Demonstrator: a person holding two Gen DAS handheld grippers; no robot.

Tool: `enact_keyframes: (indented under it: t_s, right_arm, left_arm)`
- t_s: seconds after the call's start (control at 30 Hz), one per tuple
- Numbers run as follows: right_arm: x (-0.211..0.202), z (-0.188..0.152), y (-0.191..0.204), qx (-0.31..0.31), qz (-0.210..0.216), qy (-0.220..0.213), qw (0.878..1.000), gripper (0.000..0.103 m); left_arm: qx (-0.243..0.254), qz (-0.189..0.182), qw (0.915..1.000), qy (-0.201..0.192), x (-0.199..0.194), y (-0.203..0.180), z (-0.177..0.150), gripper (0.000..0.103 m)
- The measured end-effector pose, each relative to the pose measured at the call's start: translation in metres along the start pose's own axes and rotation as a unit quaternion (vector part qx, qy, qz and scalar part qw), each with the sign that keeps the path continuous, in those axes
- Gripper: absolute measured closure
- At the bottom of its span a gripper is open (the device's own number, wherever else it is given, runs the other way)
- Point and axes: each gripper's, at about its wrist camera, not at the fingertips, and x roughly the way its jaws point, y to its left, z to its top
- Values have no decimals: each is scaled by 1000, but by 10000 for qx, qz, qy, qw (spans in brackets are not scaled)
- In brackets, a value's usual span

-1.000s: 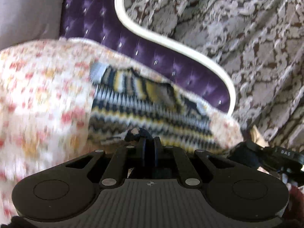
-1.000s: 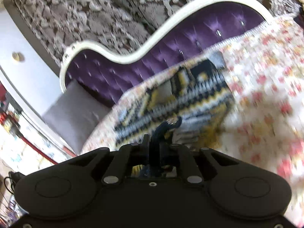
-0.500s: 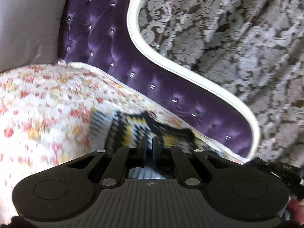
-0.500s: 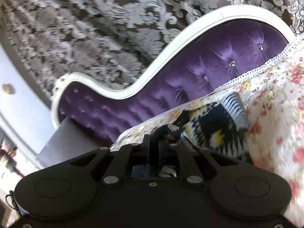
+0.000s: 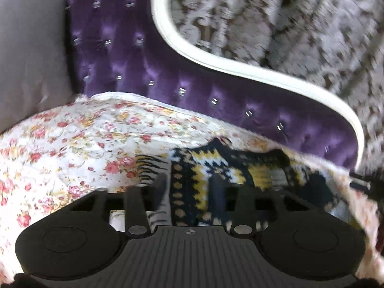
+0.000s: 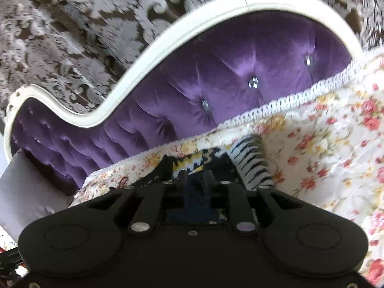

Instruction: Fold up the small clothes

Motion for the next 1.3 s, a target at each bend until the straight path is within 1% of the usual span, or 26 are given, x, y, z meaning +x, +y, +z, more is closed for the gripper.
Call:
enact_keyframes:
  t_s: [0.03, 0.07, 0.13, 0.2, 0.33, 0.4, 0.47, 0.57, 0.7, 0.8, 0.83, 0.87, 0.9, 0.93, 0.97, 1.03, 1.13, 1.23, 1.3]
  right_arm:
    - [-6, -3, 2, -154, 13, -12, 9999, 36]
    - [-9, -5, 4, -328, 20, -15, 9995, 31]
    - [-10, -10, 10, -732, 9, 88, 9973, 31]
    - [-8, -14, 15, -1131, -25, 211, 9934, 31]
    - [3, -19, 26, -1795, -73, 274, 9834, 31]
    - [12, -20, 30, -2060, -9, 362, 9779, 31]
    - [25, -19, 30, -2191, 35, 520, 9743, 31]
    - [44, -20, 26, -2227, 110, 834, 9713, 31]
    - [56, -24, 15, -2061, 207, 1093, 9722, 33]
    - [55, -28, 11, -1984, 259, 1053, 9741, 44]
    - [53, -28, 10, -1945, 291, 1029, 9750, 55]
    - [52, -27, 9, -1899, 326, 1019, 9760, 69]
    - [50, -27, 9, -1864, 331, 986, 9770, 75]
    - [47, -26, 9, -1871, 314, 944, 9773, 84]
    - [45, -27, 10, -1902, 299, 909, 9771, 89]
    - [39, -28, 13, -1922, 276, 836, 9774, 89]
    - [26, -29, 21, -1957, 399, 737, 9771, 91]
    - [10, -23, 34, -2019, 457, 527, 9769, 92]
    - [2, -12, 43, -1984, 542, 372, 9779, 92]
  left_arm:
    - [136, -23, 9999, 81, 2, -4, -1, 48]
    - [264, -72, 9995, 173, 5, -8, -2, 45]
    - [500, -186, 9979, 374, 14, -16, -5, 43]
    - [694, -194, 9959, 547, 25, -22, -10, 43]
    - [983, -267, 9924, 695, 40, -27, -16, 43]
    - [1091, -259, 9907, 765, 48, -29, -18, 43]
    - [1097, -330, 9895, 884, 55, -28, -19, 43]
    - [1114, -412, 9873, 1055, 64, -26, -20, 43]
    - [1203, -459, 9843, 1206, 74, -27, -20, 43]
    - [1207, -546, 9836, 1222, 79, -29, -16, 44]
    - [1204, -596, 9834, 1217, 80, -29, -15, 51]
    - [1211, -683, 9833, 1175, 79, -31, -14, 63]
    - [1253, -759, 9832, 1093, 77, -34, -15, 91]
    - [1320, -707, 9838, 983, 73, -37, -16, 96]
    - [1421, -629, 9840, 876, 69, -41, -18, 96]
    - [1574, -611, 9826, 779, 61, -48, -23, 97]
    - [1668, -589, 9824, 597, 45, -53, -27, 97]
    - [1610, -613, 9847, 261, 20, -52, -15, 97]
    - [1617, -668, 9846, 53, 8, -51, 3, 97]
